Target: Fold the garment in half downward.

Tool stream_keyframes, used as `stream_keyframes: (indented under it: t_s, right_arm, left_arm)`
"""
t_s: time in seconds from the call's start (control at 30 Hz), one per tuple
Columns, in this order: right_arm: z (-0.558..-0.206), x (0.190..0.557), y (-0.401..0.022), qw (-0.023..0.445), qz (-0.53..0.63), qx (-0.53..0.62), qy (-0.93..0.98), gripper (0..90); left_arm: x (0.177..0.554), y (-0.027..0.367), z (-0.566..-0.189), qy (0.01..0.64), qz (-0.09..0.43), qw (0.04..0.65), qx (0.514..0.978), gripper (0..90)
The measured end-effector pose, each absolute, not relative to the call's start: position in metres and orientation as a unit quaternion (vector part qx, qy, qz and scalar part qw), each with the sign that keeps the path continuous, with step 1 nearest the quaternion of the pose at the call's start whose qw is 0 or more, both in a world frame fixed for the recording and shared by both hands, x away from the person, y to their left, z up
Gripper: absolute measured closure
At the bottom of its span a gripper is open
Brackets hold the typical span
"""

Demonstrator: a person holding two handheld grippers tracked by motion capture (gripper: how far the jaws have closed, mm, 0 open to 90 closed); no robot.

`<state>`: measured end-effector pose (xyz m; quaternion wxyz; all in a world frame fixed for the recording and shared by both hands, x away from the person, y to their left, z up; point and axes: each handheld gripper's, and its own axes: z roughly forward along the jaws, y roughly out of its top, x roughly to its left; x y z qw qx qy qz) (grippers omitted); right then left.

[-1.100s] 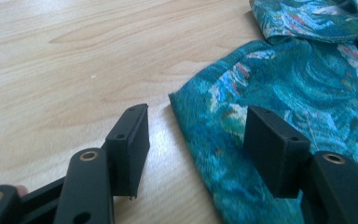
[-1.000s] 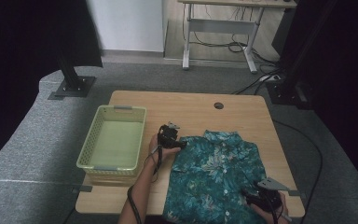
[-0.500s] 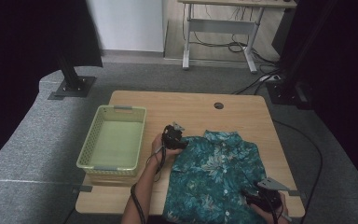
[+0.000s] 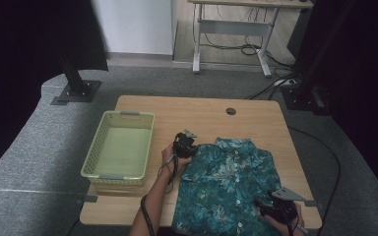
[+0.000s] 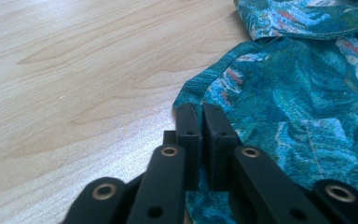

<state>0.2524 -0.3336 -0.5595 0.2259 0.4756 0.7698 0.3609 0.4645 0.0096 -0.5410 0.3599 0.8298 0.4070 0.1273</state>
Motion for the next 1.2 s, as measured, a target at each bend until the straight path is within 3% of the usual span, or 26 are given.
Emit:
stream_keyframes:
  t_s: [0.57,1.2]
  right_arm:
    - [-0.545,0.247,-0.334,0.23,0.391,0.483,0.749,34.2]
    - [-0.528,0.302,-0.345,0.215,0.372,0.474,0.768,39.3]
  left_arm:
    - [0.449,0.021,-0.523,0.402,0.115,0.4,0.816,88.2]
    - [0.444,0.015,-0.518,0.396,0.119,0.408,0.814,88.2]
